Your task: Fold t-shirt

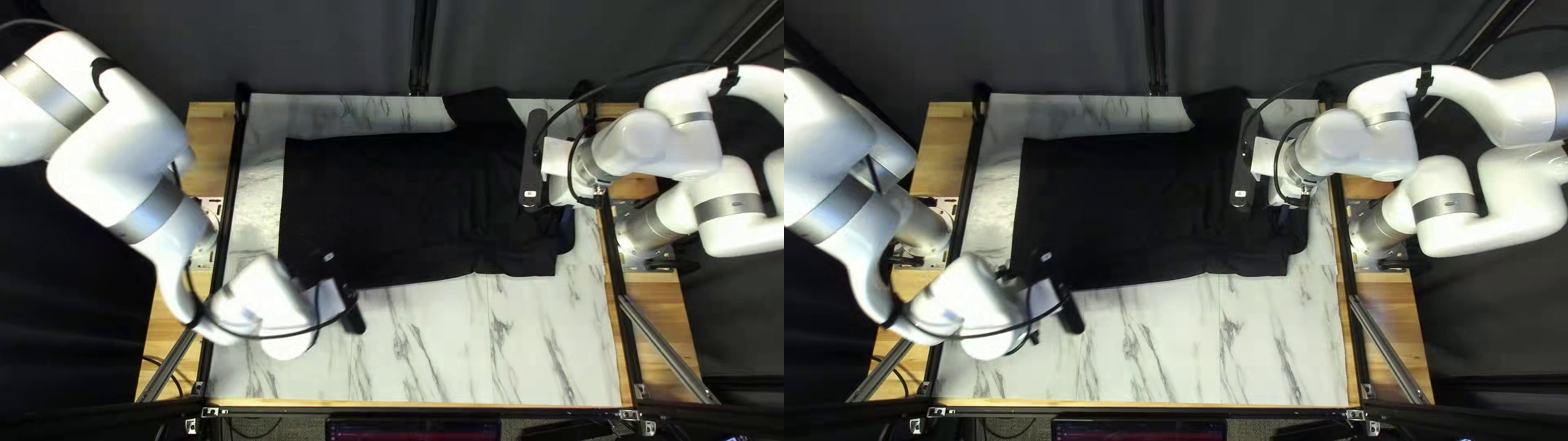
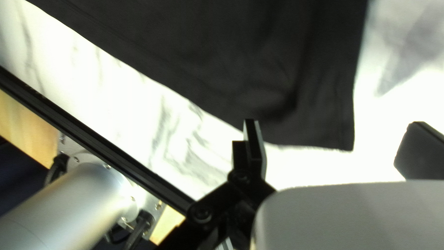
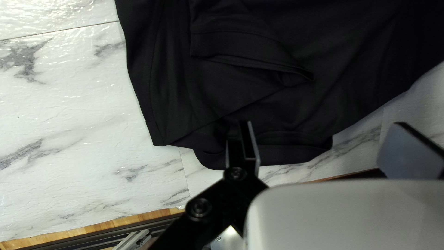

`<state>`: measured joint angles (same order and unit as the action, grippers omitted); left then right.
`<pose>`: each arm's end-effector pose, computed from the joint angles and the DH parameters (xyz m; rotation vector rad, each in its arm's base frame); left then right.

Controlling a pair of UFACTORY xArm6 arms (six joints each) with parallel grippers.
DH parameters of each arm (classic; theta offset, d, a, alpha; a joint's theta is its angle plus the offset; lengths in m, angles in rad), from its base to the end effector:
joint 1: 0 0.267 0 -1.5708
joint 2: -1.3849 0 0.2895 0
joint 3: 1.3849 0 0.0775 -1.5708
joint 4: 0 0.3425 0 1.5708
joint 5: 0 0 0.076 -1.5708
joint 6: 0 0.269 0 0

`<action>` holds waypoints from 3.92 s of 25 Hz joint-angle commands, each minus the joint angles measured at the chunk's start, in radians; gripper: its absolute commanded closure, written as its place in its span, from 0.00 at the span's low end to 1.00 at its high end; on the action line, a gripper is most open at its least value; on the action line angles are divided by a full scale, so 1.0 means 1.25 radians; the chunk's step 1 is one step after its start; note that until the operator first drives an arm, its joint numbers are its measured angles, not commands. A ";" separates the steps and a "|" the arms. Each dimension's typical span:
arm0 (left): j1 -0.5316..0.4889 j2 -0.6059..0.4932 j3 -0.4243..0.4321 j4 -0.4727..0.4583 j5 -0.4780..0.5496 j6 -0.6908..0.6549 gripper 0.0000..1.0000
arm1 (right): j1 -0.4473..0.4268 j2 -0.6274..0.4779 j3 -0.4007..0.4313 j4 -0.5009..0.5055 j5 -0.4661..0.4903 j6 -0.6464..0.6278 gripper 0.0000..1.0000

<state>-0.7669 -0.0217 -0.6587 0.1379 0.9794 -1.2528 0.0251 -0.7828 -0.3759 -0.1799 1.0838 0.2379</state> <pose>0.2461 -0.2026 0.0568 -2.7786 -0.5513 0.1033 0.2802 -0.0292 0.1807 2.9807 -0.2006 0.1427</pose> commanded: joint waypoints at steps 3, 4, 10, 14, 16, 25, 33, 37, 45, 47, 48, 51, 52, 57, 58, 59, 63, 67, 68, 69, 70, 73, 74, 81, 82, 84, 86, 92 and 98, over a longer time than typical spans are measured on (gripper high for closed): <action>-0.026 -0.007 0.050 -0.005 -0.079 -0.005 0.00 | 0.000 0.000 0.000 0.000 0.000 0.000 0.00; -0.027 -0.012 0.058 -0.003 -0.088 -0.007 0.00 | 0.000 0.000 0.000 0.000 0.000 0.000 0.00; 0.005 -0.056 0.127 0.022 -0.185 0.022 0.00 | 0.000 0.000 0.000 0.000 0.000 0.000 0.00; 0.043 -0.054 0.138 0.022 -0.227 0.062 0.00 | 0.000 0.000 0.000 0.000 0.000 0.000 0.00; 0.061 -0.058 0.146 0.019 -0.234 0.079 0.00 | 0.000 0.000 0.000 0.000 0.000 0.000 0.00; 0.073 -0.019 0.112 -0.004 -0.197 0.092 0.16 | 0.000 0.000 0.000 0.000 0.000 0.000 0.00; 0.108 -0.001 0.133 -0.027 -0.207 0.110 0.92 | 0.000 0.000 0.000 0.000 0.000 0.000 0.00; 0.106 -0.011 0.132 -0.036 -0.192 0.106 1.00 | 0.000 0.000 0.000 0.000 0.000 0.000 0.00; 0.110 -0.075 0.093 -0.014 -0.068 0.113 1.00 | 0.000 0.000 0.000 0.000 0.000 0.000 0.00; 0.120 -0.088 0.085 -0.006 -0.043 0.125 1.00 | 0.000 0.000 0.000 0.000 0.000 0.000 0.00; 0.131 -0.099 0.079 -0.002 -0.023 0.137 1.00 | 0.000 0.000 0.000 0.000 0.000 0.000 0.00; 0.166 -0.130 0.070 0.012 0.025 0.176 1.00 | 0.000 0.000 0.000 0.000 0.000 0.000 0.00; 0.184 -0.144 0.071 0.018 0.042 0.195 1.00 | 0.000 0.000 0.000 0.000 0.000 0.000 0.00; 0.274 -0.188 0.094 0.040 0.070 0.276 1.00 | 0.000 0.000 0.000 0.000 0.000 0.000 0.00; 0.291 -0.190 0.098 0.043 0.071 0.287 1.00 | 0.000 0.000 0.000 0.000 0.000 0.000 0.00; 0.308 -0.191 0.104 0.047 0.068 0.299 1.00 | 0.000 0.000 0.000 0.000 0.000 0.000 0.00; 0.378 -0.174 0.121 0.057 0.052 0.341 0.94 | 0.000 0.000 0.000 0.000 0.000 0.000 0.00; 0.403 -0.143 0.139 0.052 0.022 0.341 0.84 | 0.000 0.000 0.000 0.000 0.000 0.000 0.00; 0.404 -0.137 0.144 0.048 0.015 0.336 0.76 | 0.000 0.000 0.000 0.000 0.000 0.000 0.00; 0.403 -0.134 0.148 0.046 0.012 0.332 0.74 | 0.000 0.000 0.000 0.000 0.000 0.000 0.00; 0.399 -0.132 0.156 0.040 0.010 0.322 0.71 | 0.000 0.000 0.000 0.000 0.000 0.000 0.00; 0.385 -0.134 0.165 0.028 0.020 0.297 0.66 | 0.000 0.000 0.000 0.000 0.000 0.000 0.00; 0.381 -0.135 0.164 0.025 0.025 0.292 0.61 | 0.000 0.000 0.000 0.000 0.000 0.000 0.00; 0.387 -0.128 0.154 0.028 0.044 0.276 0.00 | 0.000 0.000 0.000 0.000 0.000 0.000 0.00; 0.389 -0.131 0.153 0.031 0.047 0.275 0.00 | 0.000 0.000 0.000 0.000 0.000 0.000 0.00; 0.388 -0.139 0.150 0.037 0.058 0.269 0.00 | 0.000 0.000 0.000 0.000 0.000 0.000 0.00; 0.379 -0.150 0.132 0.047 0.081 0.263 0.00 | 0.000 0.000 0.000 0.000 0.000 0.000 0.00; 0.393 -0.084 0.057 0.077 0.059 0.308 0.00 | 0.000 0.000 0.000 0.000 0.000 0.000 0.00; 0.428 0.010 -0.004 0.088 0.002 0.366 0.00 | 0.000 0.000 0.000 0.000 0.000 0.000 0.00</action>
<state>-0.2488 -0.0498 -0.6310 0.2425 0.9984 -0.8237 0.0251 -0.7828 -0.3759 -0.1799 1.0838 0.2379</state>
